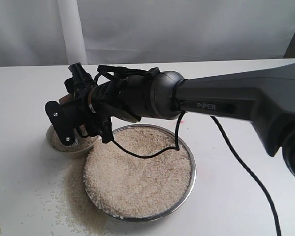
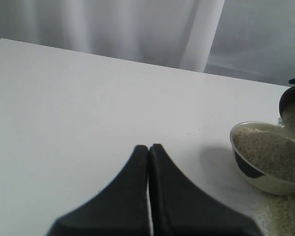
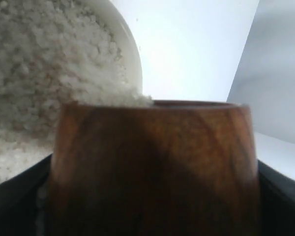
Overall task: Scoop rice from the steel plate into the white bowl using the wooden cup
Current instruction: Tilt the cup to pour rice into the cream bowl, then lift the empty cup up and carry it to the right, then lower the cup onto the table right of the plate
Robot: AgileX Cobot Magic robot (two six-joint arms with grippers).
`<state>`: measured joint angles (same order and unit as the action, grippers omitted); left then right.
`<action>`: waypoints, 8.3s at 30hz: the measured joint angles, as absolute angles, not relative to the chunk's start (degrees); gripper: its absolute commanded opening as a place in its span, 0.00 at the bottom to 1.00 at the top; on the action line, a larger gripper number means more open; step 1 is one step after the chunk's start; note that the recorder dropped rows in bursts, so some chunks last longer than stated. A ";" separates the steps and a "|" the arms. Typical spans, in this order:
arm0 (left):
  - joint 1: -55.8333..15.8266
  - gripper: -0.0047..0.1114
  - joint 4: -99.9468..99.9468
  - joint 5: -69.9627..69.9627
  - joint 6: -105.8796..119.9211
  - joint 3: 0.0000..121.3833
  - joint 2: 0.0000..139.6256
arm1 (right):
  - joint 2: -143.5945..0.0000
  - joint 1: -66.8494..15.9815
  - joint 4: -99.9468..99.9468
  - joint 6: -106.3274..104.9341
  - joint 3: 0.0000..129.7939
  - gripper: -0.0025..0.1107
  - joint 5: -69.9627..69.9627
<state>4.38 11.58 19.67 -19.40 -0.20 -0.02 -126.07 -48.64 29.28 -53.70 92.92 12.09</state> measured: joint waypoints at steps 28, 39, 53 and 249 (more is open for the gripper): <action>4.38 0.04 11.58 19.67 -19.40 -0.20 -0.02 | -126.07 -48.64 47.12 -55.37 93.01 0.02 11.69; 4.38 0.04 11.58 19.67 -19.40 -0.20 -0.02 | -126.07 -48.64 51.78 -55.37 93.01 0.02 11.63; 4.38 0.04 11.58 19.67 -19.40 -0.20 -0.02 | -126.07 -50.49 62.07 -55.37 93.01 0.02 11.54; 4.38 0.04 11.58 19.67 -19.43 -0.20 -0.02 | -120.36 -19.16 -13.84 -6.37 26.79 0.74 -66.70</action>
